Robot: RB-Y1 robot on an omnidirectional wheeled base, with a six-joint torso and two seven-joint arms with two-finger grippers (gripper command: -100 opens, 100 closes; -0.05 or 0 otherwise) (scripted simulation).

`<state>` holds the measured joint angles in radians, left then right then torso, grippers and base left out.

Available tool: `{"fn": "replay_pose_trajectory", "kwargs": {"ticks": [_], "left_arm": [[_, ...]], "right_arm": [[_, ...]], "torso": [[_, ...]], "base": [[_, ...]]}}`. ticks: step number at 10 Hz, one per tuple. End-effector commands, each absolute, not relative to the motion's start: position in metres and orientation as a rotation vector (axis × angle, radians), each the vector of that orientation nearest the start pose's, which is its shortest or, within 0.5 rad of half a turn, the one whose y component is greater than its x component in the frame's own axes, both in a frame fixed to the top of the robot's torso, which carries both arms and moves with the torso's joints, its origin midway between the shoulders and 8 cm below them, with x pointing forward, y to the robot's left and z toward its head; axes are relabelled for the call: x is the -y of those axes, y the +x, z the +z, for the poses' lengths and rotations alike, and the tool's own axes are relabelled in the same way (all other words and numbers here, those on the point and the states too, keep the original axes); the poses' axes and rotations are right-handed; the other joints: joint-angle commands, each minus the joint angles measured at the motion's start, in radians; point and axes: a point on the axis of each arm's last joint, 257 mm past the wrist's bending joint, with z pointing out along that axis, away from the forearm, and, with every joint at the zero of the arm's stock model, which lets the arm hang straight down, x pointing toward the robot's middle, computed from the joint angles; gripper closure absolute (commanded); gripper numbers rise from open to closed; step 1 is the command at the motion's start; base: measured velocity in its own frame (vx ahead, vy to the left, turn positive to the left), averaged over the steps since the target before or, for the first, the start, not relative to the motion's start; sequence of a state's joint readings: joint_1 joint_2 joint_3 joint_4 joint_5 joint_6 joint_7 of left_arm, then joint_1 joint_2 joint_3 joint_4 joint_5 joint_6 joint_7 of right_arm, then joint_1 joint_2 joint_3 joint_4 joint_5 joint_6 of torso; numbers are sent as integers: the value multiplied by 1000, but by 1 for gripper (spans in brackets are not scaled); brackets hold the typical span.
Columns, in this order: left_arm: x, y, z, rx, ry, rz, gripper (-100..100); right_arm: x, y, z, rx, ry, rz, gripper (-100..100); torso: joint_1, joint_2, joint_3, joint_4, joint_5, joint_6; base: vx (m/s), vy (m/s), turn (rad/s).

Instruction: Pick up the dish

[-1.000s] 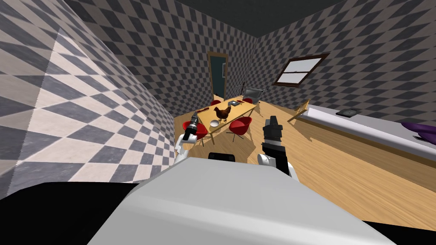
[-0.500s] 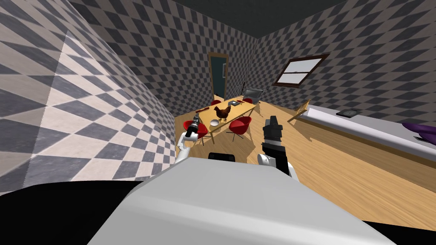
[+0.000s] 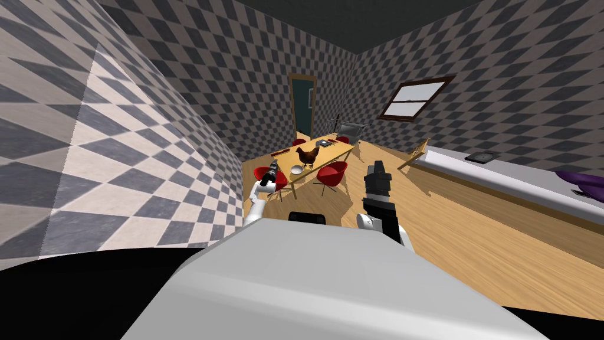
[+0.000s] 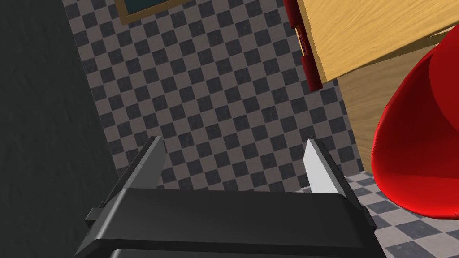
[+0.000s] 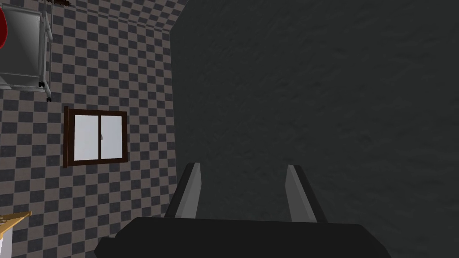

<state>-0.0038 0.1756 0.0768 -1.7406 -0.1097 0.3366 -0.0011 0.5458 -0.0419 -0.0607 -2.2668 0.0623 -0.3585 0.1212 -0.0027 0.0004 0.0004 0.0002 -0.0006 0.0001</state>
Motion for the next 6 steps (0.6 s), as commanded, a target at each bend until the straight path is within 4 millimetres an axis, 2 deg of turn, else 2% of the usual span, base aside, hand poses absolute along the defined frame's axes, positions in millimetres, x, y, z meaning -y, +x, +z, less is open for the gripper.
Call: {"fn": "replay_pose_trajectory", "kwargs": {"ticks": [1,4,5,6], "left_arm": [[-323,542,-228,-1387,-1210,-811,-100],[-325,550,-259,-1450,-1296,-761,-100],[-326,549,-262,-1456,-1304,-754,-100],[-326,552,-278,-1488,-1348,-730,-100]], "right_arm": [[304,361,-25,-840,682,1023,0],[304,361,-25,-840,682,1023,0],[304,361,-25,-840,682,1023,0],[304,361,-25,-840,682,1023,0]], "torso": [[0,0,0,0,0,0],[0,-2,-1,0,0,0],[0,-2,-1,-1,0,0],[0,-2,-1,-1,0,0]], "base": [[-7,-40,-1],[14,-37,-3],[18,-32,-5],[21,-33,-5]]}}
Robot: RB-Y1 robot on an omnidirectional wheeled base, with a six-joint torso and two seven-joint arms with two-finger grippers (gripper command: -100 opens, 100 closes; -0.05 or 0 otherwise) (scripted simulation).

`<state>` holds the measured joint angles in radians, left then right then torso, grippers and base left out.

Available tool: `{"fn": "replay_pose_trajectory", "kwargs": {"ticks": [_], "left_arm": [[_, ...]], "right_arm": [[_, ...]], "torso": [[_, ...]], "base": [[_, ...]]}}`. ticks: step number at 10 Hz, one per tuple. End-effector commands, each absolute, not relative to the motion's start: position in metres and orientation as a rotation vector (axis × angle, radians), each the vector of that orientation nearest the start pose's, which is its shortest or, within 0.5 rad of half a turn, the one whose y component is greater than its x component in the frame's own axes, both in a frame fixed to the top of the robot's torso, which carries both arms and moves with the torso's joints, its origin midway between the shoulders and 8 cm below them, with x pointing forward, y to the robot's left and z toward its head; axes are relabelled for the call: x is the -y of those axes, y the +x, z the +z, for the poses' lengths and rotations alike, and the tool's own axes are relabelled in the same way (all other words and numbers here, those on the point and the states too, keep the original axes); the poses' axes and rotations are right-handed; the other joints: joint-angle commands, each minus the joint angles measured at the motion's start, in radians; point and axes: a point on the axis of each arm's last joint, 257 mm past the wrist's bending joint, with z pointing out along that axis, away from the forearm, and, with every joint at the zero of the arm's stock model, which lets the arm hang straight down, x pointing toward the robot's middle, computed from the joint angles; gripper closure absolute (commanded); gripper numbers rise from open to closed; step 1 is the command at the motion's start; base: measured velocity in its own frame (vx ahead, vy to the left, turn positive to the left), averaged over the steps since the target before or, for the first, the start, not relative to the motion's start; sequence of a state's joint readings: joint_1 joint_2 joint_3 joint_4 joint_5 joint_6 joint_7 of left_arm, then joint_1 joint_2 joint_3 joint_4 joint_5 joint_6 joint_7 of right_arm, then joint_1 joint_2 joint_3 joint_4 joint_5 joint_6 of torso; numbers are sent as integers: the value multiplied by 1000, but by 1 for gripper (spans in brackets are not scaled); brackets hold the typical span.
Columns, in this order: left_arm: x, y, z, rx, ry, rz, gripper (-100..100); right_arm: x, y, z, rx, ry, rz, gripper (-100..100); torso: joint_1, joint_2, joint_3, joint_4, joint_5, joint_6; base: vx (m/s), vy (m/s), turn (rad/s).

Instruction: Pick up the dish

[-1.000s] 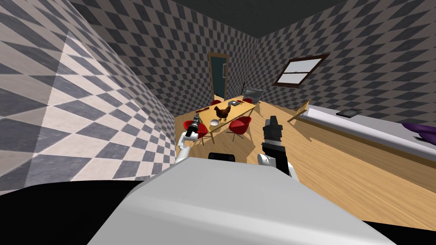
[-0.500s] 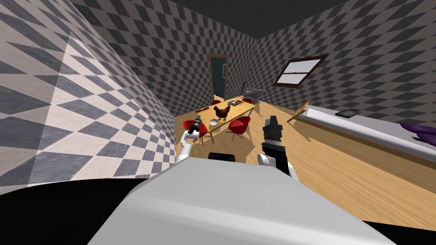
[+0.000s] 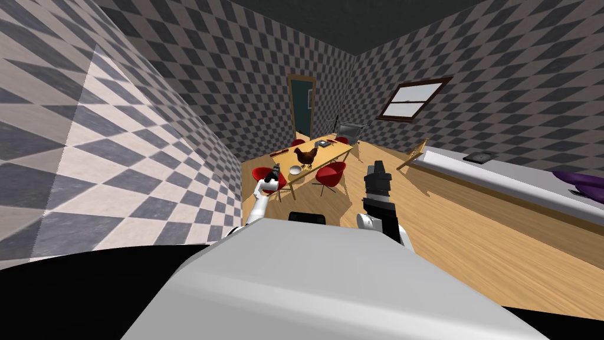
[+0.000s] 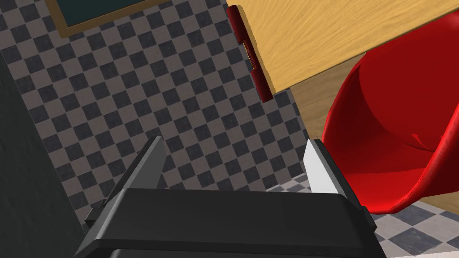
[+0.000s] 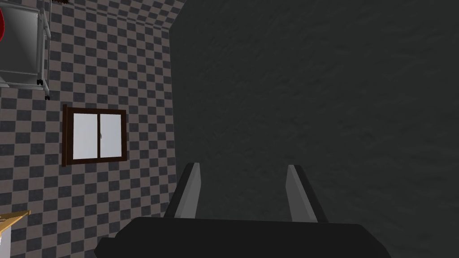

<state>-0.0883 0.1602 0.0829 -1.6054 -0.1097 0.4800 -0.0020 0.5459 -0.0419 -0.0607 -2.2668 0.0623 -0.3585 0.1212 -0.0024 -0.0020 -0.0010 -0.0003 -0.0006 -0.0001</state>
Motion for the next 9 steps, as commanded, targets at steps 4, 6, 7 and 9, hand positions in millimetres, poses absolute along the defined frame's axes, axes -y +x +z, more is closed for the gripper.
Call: {"fn": "replay_pose_trajectory", "kwargs": {"ticks": [4,6,7,9], "left_arm": [[-325,553,-312,-1558,-1450,-673,-100],[-323,552,-329,-1592,-1499,-646,-100],[-321,551,-340,-1619,-1542,-626,-100],[-318,547,-357,-1653,-1593,-598,-100]], "right_arm": [[304,361,-25,-840,682,1023,0],[304,361,-25,-840,682,1023,0],[304,360,-25,-840,682,1023,0],[304,360,-25,-840,682,1023,0]], "torso": [[-1,-2,-1,0,0,0],[-1,-2,-1,0,0,0],[0,-1,-1,0,0,0],[1,-1,-1,0,0,0]], "base": [[38,-41,-8],[46,-37,-7],[48,-26,-9],[43,-25,-10]]}}
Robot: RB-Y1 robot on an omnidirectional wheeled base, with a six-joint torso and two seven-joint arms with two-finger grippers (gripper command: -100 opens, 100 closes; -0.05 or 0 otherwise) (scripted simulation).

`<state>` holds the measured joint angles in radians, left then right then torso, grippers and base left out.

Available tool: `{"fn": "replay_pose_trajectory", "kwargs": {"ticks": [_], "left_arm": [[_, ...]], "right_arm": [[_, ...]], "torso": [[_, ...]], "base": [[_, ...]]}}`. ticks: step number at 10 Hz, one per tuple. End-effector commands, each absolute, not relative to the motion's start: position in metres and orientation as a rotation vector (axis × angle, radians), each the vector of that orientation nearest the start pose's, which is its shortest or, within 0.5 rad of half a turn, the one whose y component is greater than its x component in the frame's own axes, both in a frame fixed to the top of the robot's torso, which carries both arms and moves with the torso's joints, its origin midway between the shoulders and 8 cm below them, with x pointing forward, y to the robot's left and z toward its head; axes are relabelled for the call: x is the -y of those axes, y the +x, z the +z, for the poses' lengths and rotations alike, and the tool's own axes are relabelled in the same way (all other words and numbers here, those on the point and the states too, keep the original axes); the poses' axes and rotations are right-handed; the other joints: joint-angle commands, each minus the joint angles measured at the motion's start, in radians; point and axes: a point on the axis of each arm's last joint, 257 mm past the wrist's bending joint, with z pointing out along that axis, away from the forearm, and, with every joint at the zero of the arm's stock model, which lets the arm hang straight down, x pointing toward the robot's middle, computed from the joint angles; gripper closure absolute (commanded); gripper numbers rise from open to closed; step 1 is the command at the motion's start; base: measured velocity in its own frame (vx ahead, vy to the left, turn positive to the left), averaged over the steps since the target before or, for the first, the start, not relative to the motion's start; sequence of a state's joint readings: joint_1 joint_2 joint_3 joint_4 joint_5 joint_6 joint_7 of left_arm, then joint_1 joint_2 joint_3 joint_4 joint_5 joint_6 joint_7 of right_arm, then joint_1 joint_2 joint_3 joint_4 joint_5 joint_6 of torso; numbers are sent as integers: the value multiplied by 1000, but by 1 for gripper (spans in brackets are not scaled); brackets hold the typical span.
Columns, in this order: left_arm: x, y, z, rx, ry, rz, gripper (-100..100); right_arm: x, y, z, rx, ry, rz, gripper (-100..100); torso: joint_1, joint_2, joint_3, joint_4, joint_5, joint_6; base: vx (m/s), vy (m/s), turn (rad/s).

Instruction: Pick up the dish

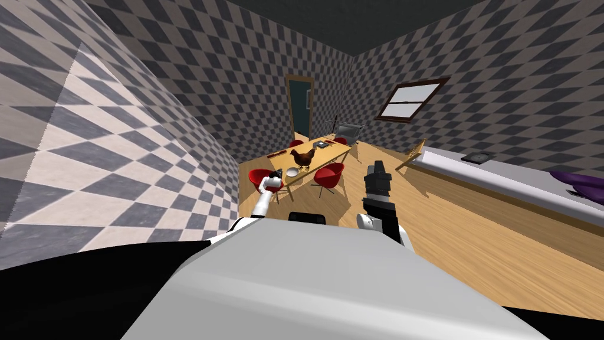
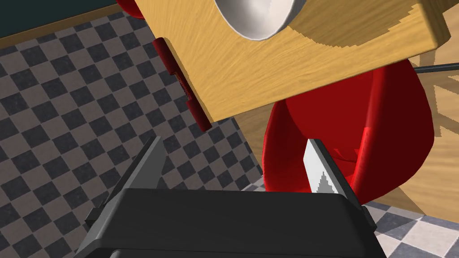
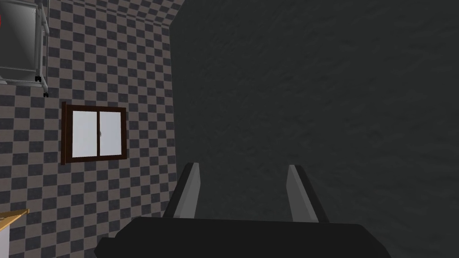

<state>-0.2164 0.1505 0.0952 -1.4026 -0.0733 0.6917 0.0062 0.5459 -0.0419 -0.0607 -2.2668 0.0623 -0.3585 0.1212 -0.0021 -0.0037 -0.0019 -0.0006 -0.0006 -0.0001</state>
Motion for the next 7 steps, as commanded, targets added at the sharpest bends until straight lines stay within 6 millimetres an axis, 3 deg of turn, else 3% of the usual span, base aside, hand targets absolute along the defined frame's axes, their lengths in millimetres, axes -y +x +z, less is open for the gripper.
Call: {"fn": "replay_pose_trajectory", "kwargs": {"ticks": [1,6,7], "left_arm": [[-319,546,-360,-1658,-1597,-593,-100],[-298,526,-414,-1779,-1779,-501,-100],[-298,525,-415,-1784,-1784,-494,-100]], "right_arm": [[304,361,-25,-840,682,1023,0],[304,360,-25,-840,682,1023,0],[304,360,-25,-841,682,1023,0]], "torso": [[0,0,0,0,0,0],[1,-2,-1,-1,0,0],[1,-4,-2,-1,0,0]], "base": [[48,-22,-8],[89,-25,-11],[87,-7,-11]]}}
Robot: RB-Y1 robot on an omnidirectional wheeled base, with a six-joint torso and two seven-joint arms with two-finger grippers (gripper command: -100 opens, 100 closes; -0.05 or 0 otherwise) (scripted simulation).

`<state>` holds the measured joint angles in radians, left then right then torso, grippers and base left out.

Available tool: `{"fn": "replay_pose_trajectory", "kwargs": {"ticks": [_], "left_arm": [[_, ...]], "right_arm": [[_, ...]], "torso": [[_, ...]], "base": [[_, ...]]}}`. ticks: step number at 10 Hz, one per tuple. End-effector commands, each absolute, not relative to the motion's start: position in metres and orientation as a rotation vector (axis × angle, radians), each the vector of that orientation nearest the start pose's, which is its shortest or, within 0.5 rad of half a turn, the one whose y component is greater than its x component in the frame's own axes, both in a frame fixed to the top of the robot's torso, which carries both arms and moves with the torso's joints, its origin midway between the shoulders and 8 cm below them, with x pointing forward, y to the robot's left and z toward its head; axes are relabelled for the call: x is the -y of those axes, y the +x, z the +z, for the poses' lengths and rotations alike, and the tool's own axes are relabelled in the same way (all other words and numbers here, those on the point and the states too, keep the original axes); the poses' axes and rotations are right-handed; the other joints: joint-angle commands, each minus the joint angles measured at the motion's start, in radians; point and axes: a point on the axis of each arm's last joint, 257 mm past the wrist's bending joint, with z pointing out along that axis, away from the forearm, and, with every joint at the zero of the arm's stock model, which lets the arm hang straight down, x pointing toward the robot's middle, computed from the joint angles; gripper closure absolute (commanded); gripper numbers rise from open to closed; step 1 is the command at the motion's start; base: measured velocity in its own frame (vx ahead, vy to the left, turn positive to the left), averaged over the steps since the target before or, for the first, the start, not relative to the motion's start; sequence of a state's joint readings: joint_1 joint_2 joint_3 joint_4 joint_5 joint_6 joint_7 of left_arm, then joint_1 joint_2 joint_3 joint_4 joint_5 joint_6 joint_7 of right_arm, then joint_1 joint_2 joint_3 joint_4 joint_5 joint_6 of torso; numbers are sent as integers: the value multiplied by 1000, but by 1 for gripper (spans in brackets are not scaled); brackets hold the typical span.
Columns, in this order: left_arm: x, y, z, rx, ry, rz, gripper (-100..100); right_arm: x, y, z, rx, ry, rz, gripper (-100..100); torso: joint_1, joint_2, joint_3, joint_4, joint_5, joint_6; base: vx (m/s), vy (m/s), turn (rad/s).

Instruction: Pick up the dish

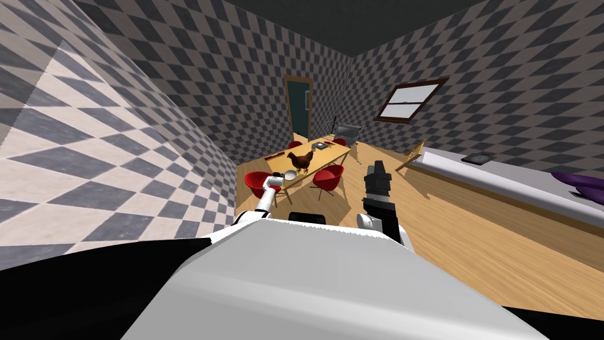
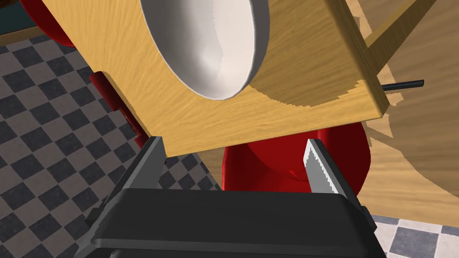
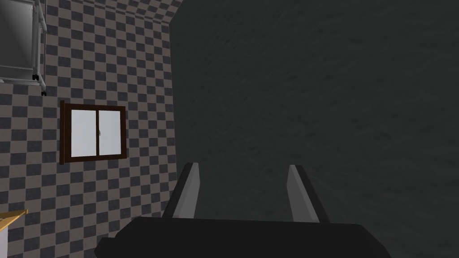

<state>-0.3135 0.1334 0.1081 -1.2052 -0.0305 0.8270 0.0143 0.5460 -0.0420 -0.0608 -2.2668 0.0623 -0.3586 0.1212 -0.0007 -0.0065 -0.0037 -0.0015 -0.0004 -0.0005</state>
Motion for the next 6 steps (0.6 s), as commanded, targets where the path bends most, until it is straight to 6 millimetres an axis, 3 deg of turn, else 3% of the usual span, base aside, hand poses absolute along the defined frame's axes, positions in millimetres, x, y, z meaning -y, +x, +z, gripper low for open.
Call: {"fn": "replay_pose_trajectory", "kwargs": {"ticks": [1,3,5,6], "left_arm": [[-290,517,-428,-1814,-1828,-473,-100],[-281,509,-440,-1845,-1869,-454,-100],[-259,491,-462,-1905,-1946,-422,-100],[-259,491,-462,-1905,-1946,-422,-100]], "right_arm": [[304,360,-25,-840,682,1023,0],[304,360,-25,-841,682,1023,0],[304,360,-25,-841,682,1023,0],[304,360,-25,-841,682,1023,0]], "torso": [[0,0,0,0,0,0],[0,-2,-1,0,0,0],[1,0,0,0,0,0],[1,-2,-1,0,0,0]], "base": [[79,-14,-5],[109,-5,-8],[114,10,-3],[86,20,-1]]}}
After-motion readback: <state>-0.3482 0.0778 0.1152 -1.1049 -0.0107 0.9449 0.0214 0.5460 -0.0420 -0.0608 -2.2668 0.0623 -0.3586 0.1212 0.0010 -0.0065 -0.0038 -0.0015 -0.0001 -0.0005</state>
